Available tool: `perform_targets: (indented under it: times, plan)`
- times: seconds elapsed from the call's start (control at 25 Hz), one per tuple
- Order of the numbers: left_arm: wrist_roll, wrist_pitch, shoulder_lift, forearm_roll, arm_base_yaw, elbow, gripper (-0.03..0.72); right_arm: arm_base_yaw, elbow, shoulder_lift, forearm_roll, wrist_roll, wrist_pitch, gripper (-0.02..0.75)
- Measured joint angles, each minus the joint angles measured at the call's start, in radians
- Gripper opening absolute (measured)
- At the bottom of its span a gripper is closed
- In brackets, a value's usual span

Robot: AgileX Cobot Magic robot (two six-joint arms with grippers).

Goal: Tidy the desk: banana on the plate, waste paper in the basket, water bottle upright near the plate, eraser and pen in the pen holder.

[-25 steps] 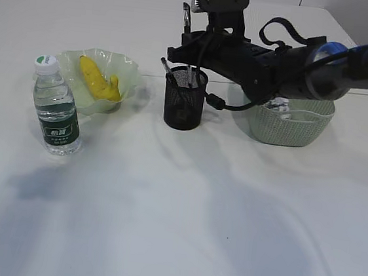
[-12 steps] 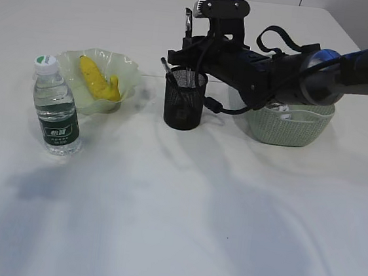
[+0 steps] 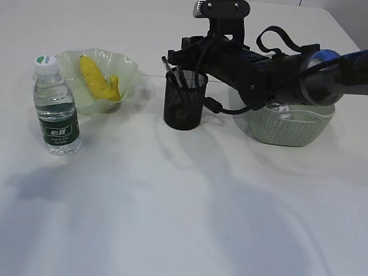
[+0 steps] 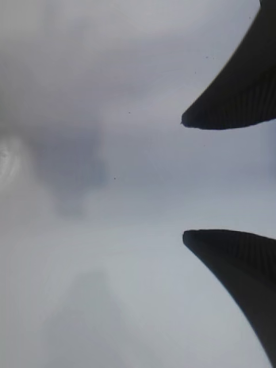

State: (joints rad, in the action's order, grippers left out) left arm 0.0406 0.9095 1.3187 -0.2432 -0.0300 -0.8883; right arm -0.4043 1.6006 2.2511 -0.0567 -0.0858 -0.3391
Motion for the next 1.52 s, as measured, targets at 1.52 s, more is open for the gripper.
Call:
perform_targets:
  times: [1.52]
  plan:
    - [0.0,-0.107,0.0,0.047,0.0,0.0,0.395,0.089,0.0,-0.521,-0.151,0.141,1.368,0.165]
